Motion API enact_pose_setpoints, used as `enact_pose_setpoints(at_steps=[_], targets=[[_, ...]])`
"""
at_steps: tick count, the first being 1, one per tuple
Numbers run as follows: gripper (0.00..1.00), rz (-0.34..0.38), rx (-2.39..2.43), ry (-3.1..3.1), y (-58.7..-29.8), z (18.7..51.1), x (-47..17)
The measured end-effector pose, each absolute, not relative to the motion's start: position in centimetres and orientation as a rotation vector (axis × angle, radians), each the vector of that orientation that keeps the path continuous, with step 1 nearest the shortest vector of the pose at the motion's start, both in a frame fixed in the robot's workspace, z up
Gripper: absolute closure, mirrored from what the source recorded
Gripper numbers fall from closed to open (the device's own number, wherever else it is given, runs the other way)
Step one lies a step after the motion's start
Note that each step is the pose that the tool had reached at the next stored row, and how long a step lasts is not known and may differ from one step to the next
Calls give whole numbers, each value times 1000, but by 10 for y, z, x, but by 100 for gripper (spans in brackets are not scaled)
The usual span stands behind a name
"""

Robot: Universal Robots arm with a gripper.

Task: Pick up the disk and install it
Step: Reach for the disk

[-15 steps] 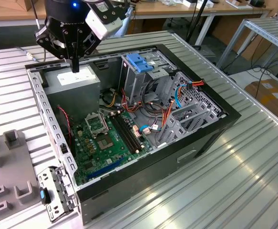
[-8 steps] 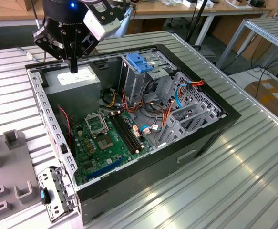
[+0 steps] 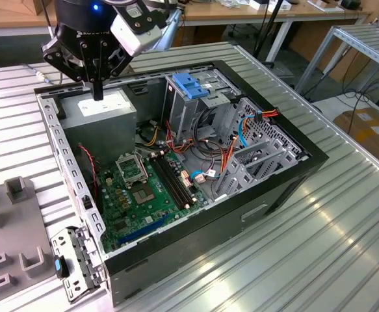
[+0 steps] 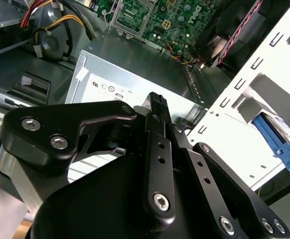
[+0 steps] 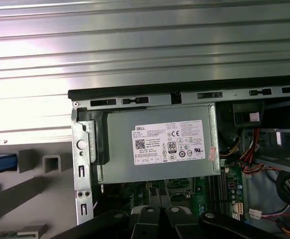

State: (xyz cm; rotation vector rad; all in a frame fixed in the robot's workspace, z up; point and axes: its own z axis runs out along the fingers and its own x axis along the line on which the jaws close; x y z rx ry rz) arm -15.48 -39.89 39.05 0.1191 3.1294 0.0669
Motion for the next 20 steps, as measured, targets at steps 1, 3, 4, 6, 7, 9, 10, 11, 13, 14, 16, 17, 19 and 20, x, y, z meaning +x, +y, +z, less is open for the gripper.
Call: enact_pose_setpoints(at_steps=[1, 3, 4, 6, 7, 9, 10, 11, 13, 14, 16, 17, 19, 20], targets=[[89, 67, 119, 3130, -399, 390, -155], [89, 67, 119, 3132, -399, 390, -156], [89, 67, 119, 3133, -399, 390, -157], [89, 67, 120, 3134, -399, 390, -158], [89, 67, 119, 3135, -399, 390, -159], [89, 67, 120, 3136, -399, 390, -159], [89, 67, 120, 3136, -399, 390, -160], [89, 67, 120, 3137, -399, 390, -160], [89, 67, 120, 3138, -399, 390, -161], [89, 67, 120, 3139, -399, 390, -162], [89, 67, 120, 3141, -399, 389, -163], [89, 67, 120, 3141, -399, 389, -164], [89, 66, 120, 3142, -399, 389, -165], [89, 67, 120, 3143, -399, 389, -165]])
